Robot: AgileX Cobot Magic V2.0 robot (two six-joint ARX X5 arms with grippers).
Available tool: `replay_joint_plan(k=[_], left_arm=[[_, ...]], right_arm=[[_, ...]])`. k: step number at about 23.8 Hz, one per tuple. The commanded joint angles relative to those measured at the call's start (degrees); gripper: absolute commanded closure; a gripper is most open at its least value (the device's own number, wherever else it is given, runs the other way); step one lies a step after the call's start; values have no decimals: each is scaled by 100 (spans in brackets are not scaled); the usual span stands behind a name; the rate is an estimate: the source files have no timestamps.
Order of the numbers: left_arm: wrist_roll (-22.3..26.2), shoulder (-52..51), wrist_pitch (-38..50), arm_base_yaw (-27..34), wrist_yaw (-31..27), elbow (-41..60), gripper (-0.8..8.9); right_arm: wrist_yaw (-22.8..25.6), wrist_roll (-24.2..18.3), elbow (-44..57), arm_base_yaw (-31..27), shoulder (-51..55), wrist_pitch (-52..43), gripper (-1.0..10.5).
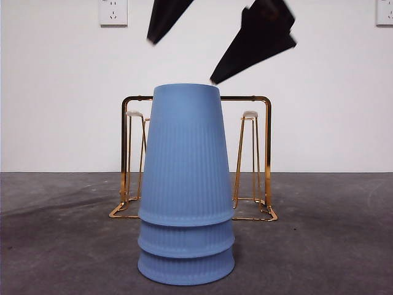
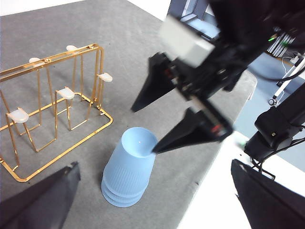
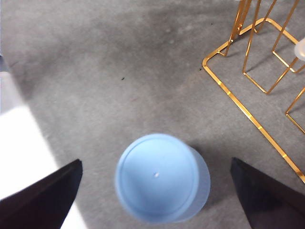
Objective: Pick the top cup and place it on cupholder, pick up the mid cup and place it on cupholder, last pick the bottom cup and place it on cupholder.
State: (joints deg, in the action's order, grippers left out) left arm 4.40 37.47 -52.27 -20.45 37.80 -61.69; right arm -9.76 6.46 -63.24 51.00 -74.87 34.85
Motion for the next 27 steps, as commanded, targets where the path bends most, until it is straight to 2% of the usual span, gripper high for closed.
replay_joint_plan(k=[1, 8, 13, 18, 27], left_arm=[[79, 26, 46, -31, 35, -105, 313], [81, 26, 50, -31, 35, -105, 314], [94, 26, 50, -31, 35, -105, 313], [94, 26, 48, -31, 35, -105, 313], [92, 26, 52, -31, 35, -105, 313]], right_arm=[[127, 9, -98, 66, -251, -57, 449], [31, 13, -98, 72, -748, -48, 452], [79, 20, -98, 116, -815, -52, 577], [79, 52, -105, 125, -813, -50, 647], [79, 107, -555, 219, -772, 181, 647]])
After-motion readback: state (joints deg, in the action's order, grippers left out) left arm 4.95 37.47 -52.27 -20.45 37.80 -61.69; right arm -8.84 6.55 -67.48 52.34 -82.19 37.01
